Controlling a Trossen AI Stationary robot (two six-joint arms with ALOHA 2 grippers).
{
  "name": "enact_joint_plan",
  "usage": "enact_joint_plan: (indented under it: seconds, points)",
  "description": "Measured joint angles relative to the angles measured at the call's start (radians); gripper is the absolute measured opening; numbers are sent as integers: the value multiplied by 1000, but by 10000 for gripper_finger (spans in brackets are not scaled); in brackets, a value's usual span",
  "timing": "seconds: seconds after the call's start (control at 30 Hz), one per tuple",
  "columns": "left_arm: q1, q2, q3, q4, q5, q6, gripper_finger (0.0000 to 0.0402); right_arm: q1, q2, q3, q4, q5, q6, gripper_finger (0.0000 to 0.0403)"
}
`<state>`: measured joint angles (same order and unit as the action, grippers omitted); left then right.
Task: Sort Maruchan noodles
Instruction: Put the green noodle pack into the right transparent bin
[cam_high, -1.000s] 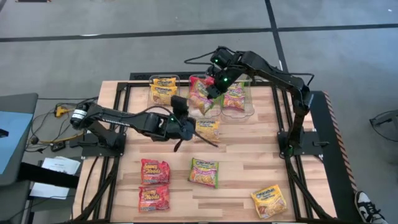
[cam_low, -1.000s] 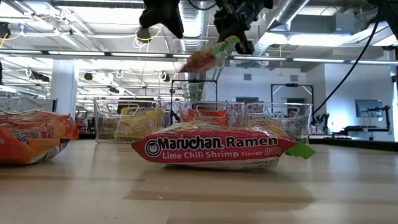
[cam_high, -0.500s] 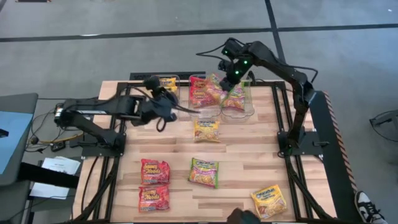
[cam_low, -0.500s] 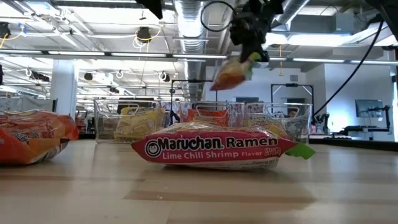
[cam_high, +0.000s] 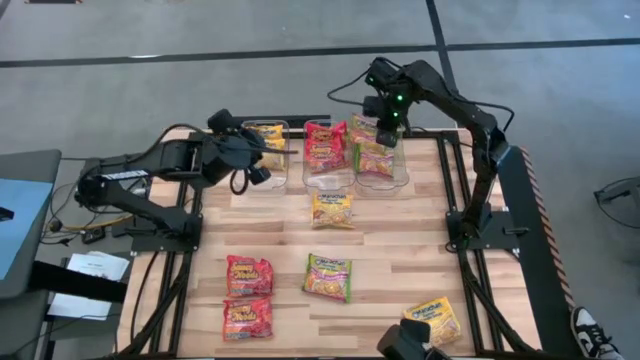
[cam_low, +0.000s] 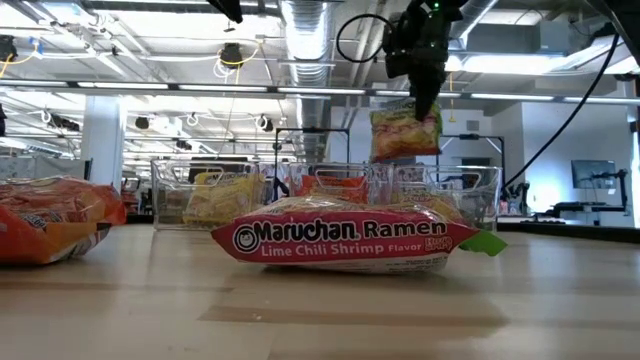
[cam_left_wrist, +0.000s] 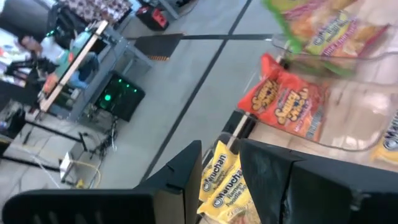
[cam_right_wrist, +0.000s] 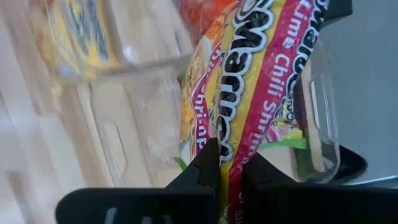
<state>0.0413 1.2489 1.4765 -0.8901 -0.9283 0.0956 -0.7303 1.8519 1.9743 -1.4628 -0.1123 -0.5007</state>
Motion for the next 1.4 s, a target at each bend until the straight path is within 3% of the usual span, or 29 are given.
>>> enact_joint_plan:
  seconds: [0.23,0.67,0.93,1.4]
  points:
    - [59,-7,0,-60,0,-59,101,16,-2,-82,-46,94,-56,29]
    - [137,-6,0,-88,7,-65,101,35,-2,-320,86,94,-133,29]
    - [173,-6,0,-88,7,-66,101,37,-1,-362,114,34,-174,29]
    - [198,-5,0,-88,7,-81,101,42,1,-460,245,69,-183,38]
